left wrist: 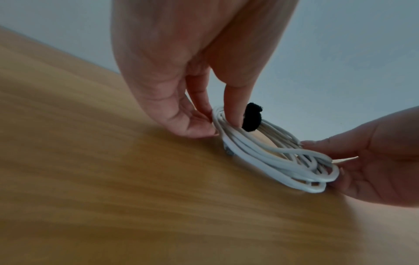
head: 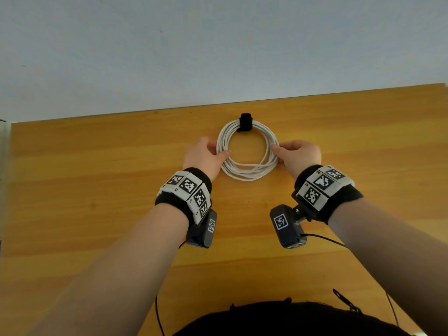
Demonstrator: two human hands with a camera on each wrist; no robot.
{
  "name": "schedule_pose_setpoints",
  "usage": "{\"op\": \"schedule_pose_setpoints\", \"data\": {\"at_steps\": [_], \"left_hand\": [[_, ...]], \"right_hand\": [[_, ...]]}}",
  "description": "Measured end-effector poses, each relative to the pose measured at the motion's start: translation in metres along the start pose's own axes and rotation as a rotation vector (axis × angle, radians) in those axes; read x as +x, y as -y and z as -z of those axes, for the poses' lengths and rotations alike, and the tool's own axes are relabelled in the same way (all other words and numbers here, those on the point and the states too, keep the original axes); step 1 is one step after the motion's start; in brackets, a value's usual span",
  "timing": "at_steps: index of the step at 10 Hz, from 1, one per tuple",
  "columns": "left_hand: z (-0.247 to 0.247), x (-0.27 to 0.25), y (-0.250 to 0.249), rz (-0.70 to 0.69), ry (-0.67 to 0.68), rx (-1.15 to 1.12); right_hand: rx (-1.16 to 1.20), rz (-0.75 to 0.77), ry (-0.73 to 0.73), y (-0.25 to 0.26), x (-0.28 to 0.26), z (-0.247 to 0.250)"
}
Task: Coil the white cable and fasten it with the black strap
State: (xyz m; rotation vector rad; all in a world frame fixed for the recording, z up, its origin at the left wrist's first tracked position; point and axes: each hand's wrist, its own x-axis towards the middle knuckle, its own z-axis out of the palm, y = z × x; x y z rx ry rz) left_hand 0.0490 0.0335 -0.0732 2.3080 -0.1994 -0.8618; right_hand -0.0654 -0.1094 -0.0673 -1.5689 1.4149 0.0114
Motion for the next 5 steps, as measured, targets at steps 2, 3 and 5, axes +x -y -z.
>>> {"op": "schedule_pose_setpoints", "data": {"at_steps": [2,3,5], "left_hand": [[0.0,0.0,0.002,-0.005,0.004,-0.02],[0.002,-0.004,0.0,0.001,-0.001,-0.017],[0.01,-0.015,-0.005,-0.019,-0.046,0.061]], "right_hand": [[0.01,0.009,0.026,0.0,-0.002,0.003],[0.03,0.023,0.022,-0.001,-0.004,0.007],[0.02,0.047,-0.006,0.0,-0.01,0.014]]}}
